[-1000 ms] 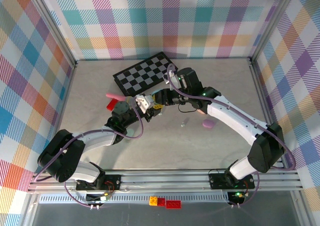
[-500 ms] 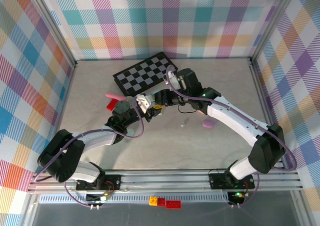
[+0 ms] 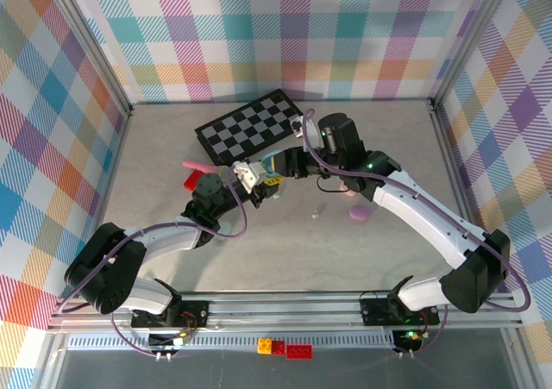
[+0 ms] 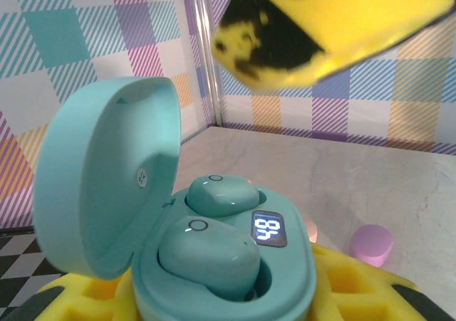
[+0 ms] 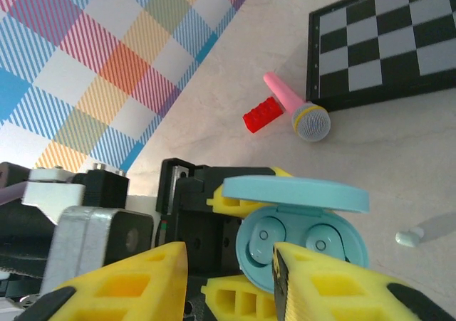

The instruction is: Insert wireless bluetooth earbuds into charging case

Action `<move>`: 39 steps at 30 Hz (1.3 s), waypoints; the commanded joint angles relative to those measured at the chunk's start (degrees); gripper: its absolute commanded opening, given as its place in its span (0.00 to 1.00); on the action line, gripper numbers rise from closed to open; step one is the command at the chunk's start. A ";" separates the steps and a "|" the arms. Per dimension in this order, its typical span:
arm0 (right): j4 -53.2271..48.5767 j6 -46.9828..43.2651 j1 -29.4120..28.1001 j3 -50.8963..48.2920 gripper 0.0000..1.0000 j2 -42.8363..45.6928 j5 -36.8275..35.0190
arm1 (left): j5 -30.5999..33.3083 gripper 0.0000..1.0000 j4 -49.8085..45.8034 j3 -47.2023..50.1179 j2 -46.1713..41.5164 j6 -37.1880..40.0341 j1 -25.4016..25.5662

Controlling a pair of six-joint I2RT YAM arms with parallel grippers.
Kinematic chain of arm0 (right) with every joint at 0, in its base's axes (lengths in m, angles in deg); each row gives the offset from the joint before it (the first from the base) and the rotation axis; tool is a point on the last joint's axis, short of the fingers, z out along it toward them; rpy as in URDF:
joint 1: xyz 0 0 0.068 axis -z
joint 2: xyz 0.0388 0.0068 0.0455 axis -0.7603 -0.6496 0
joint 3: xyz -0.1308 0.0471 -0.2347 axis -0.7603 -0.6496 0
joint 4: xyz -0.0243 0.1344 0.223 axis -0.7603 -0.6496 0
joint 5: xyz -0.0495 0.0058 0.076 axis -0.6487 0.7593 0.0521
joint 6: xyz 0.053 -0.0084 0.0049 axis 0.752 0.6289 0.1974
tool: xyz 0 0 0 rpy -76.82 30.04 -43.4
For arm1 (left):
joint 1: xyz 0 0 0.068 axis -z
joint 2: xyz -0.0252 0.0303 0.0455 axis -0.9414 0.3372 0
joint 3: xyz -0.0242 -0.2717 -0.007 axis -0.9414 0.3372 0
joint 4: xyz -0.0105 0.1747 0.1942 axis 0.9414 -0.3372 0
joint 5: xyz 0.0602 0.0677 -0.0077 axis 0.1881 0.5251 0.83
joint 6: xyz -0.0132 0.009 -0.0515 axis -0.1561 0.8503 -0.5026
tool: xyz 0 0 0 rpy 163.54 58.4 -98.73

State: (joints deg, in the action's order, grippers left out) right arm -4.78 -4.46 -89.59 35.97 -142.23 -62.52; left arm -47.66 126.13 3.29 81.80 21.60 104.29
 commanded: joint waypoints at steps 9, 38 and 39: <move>-11.41 -7.46 1.33 17.34 0.36 -11.87 0.24 | -2.17 0.32 1.47 -0.11 -1.92 -0.04 -0.16; -9.74 -4.39 3.28 13.19 0.32 -5.40 1.13 | -4.06 0.33 4.52 0.94 -2.68 -3.13 -1.30; -9.58 -4.51 3.27 13.70 0.32 -5.90 1.39 | -4.06 0.33 4.48 0.94 -2.68 -3.09 -1.31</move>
State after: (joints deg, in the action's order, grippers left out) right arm -14.99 -9.05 -86.55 47.03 -146.65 -62.21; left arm -50.28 127.77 3.53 79.99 18.83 103.48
